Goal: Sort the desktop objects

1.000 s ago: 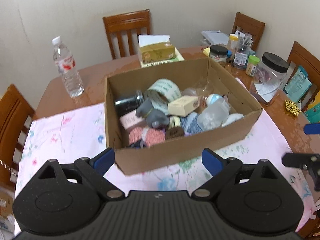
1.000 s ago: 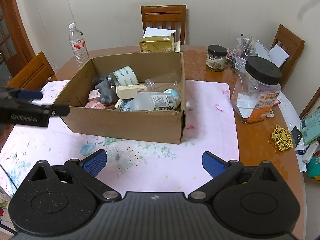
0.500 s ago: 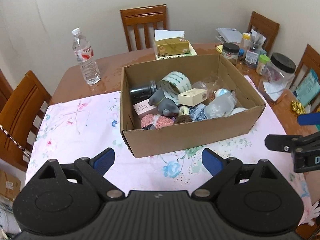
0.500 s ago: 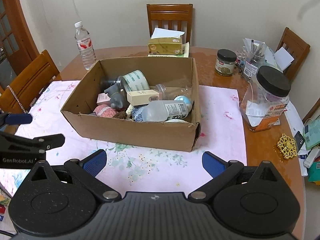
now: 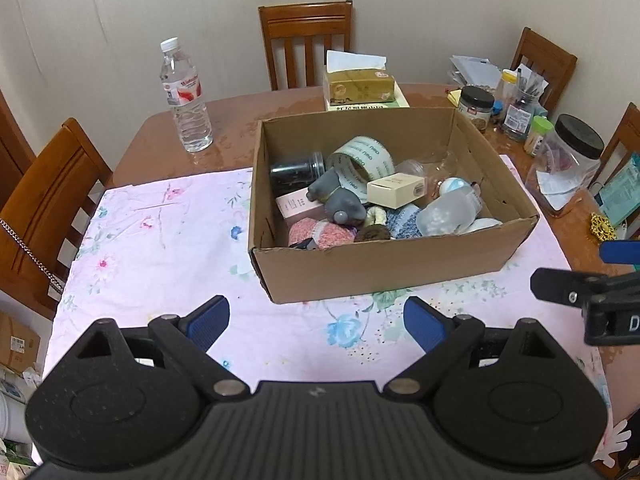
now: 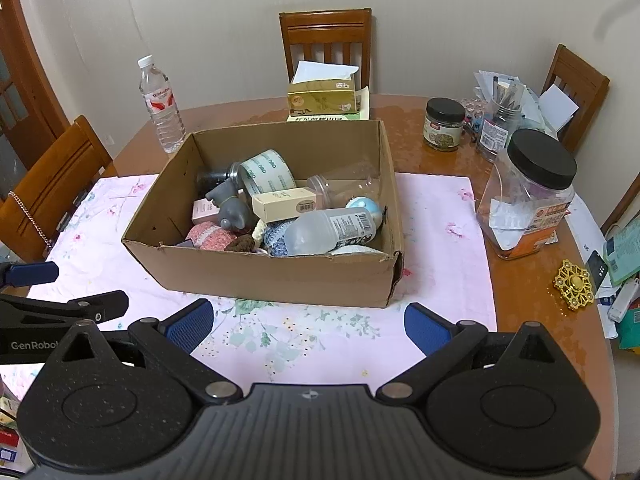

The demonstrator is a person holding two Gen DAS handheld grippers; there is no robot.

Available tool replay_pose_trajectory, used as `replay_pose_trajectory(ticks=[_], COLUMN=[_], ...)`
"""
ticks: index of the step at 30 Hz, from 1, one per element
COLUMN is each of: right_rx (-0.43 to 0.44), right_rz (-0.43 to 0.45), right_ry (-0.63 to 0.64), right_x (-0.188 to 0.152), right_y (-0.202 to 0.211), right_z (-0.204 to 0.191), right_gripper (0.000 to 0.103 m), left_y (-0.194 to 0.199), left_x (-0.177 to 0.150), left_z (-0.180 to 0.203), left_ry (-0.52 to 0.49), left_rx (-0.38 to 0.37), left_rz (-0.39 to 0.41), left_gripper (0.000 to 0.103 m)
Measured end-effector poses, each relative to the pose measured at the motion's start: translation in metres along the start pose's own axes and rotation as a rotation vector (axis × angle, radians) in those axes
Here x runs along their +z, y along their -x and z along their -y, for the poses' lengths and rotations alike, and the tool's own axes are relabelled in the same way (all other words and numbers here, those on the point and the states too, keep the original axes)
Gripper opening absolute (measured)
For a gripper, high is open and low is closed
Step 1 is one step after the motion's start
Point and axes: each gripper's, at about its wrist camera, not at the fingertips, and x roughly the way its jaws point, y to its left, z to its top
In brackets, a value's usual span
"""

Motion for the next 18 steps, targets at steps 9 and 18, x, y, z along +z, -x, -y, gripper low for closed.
replay_pose_trajectory(ticks=[9, 18], right_rx=[-0.004, -0.002], right_rz=[-0.008, -0.011], right_ry=[-0.016, -0.014], right_x=[-0.0003, -0.0004], right_y=[-0.0005, -0.0011], right_z=[0.0016, 0.0005], right_gripper=[0.103, 0.103], left_y=[-0.0004, 0.0005], left_x=[0.001, 0.0005], left_z=[-0.0005, -0.0011], left_ry=[0.01, 0.017], left_rx=[-0.019, -0.035], left_rz=[-0.009, -0.01], left_gripper=[0.094, 0.094])
